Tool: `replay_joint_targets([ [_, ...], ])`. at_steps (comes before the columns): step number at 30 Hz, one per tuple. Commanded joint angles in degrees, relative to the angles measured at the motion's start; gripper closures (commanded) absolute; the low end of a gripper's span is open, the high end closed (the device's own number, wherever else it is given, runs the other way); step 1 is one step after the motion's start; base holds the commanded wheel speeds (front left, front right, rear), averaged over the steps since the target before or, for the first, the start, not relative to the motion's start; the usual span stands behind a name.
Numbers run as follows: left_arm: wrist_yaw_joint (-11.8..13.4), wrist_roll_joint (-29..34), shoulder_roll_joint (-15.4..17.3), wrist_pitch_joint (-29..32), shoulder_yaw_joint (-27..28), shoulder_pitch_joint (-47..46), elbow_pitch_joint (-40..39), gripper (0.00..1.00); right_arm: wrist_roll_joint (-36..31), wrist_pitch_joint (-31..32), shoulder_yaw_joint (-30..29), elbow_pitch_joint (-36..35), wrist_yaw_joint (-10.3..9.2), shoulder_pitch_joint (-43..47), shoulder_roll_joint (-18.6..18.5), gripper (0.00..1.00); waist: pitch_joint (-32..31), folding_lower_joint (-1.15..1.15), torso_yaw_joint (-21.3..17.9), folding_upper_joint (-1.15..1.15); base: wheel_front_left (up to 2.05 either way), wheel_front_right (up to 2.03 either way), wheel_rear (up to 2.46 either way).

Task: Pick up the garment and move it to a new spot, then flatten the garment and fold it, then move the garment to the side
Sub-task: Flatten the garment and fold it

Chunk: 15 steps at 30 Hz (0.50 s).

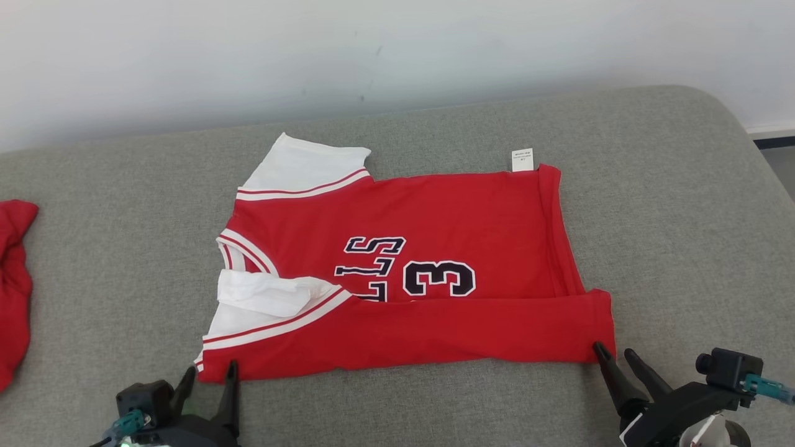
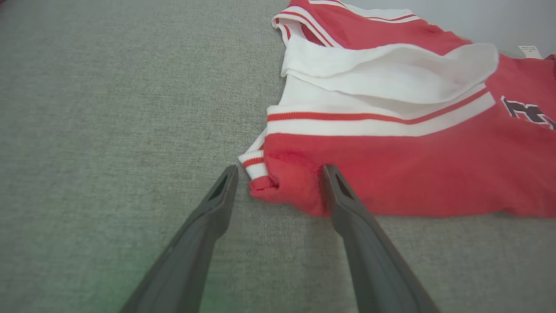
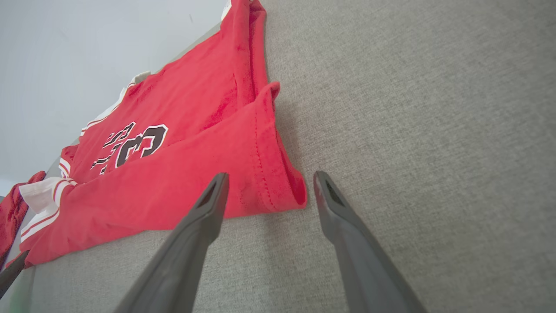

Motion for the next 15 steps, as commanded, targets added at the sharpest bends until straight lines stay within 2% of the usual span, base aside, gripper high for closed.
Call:
replay_joint_targets([
  [1, -0.55, -0.69, -0.85, 0.37, -0.01, -0.45, 1.57, 0.0, -1.93, -0.49, 0.83, 1.28, -0.14, -1.04, 0.13, 0.45, -0.08, 0.01, 0.03, 0.0, 0.0, 0.0, 0.0],
  [2, -0.58, -1.08, -1.28, 0.61, 0.02, -0.6, 2.62, 0.0, -2.57, -0.58, 1.22, 2.04, -0.14, -1.36, 0.47, 0.67, -0.11, 0.01, 0.1, 0.0, 0.0, 0.0, 0.0],
  [3, -0.87, -1.59, -1.57, 0.85, 0.15, -0.78, 3.63, 0.05, -3.02, -0.81, 1.56, 2.68, -0.14, -1.79, 0.77, 0.89, -0.1, 0.01, 0.17, 0.0, 0.0, 0.0, 0.0],
  [4, -1.21, -1.79, -1.61, 0.88, 0.15, -1.06, 4.75, 0.51, -3.71, -0.99, 1.91, 3.41, -0.14, -2.24, 0.87, 1.0, -0.07, 0.01, 0.2, 0.0, 0.0, 0.0, 0.0],
  [5, -1.52, -1.92, -1.91, 0.79, 0.11, -1.48, 5.64, 0.78, -4.52, -1.09, 2.33, 4.36, -0.14, -2.83, 0.85, 1.0, -0.04, 0.01, 0.25, 0.0, 0.0, 0.0, 0.0],
  [6, -1.99, -2.32, -2.55, 0.7, 0.25, -1.82, 6.43, 0.99, -5.06, -1.51, 2.74, 5.09, -0.14, -3.3, 0.85, 1.0, -0.06, 0.01, 0.39, 0.0, 0.0, 0.0, 0.0],
  [15, -3.91, -1.77, -3.93, -0.19, 1.24, -1.81, 9.67, 1.0, -6.79, -4.69, 5.74, 7.79, -0.14, -4.4, 0.14, 1.0, -2.38, 0.01, 1.91, 0.0, 0.0, 0.0, 0.0],
])
